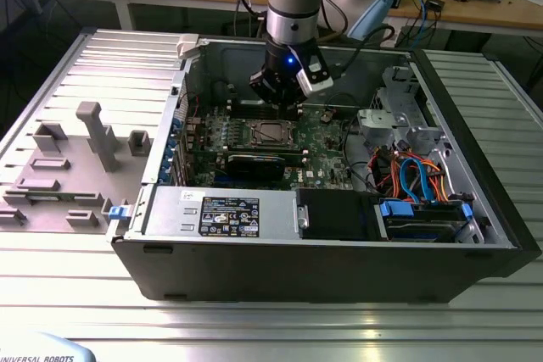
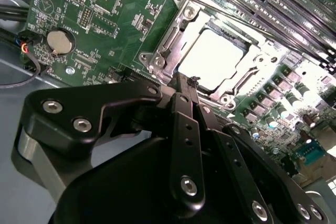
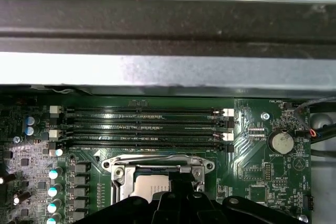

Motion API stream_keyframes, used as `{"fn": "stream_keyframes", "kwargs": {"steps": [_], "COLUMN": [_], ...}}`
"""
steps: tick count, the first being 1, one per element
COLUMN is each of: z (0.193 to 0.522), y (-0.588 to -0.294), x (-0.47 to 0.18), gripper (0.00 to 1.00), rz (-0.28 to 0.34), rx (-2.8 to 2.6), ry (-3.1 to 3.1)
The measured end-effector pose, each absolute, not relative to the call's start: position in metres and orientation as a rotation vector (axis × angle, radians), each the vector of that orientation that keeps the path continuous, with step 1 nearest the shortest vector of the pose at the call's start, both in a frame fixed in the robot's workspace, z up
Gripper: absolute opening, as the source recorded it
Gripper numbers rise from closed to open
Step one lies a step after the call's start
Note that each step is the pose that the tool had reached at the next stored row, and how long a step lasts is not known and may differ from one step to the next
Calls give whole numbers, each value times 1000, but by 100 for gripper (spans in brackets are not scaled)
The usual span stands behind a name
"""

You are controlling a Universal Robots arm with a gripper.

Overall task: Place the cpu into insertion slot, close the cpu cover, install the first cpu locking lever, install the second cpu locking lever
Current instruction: 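Install the second cpu locking lever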

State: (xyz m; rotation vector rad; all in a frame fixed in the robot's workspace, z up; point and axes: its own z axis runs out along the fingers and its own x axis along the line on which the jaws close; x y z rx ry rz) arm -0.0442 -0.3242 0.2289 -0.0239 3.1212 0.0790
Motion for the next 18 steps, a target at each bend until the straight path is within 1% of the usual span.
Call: {"fn": "stream_keyframes", "kwargs": {"steps": [18], "z": [229], "y": [-332], "x": [-44], "gripper": [11], "rz": [79], "rx": [-24], "ry": [3121]}}
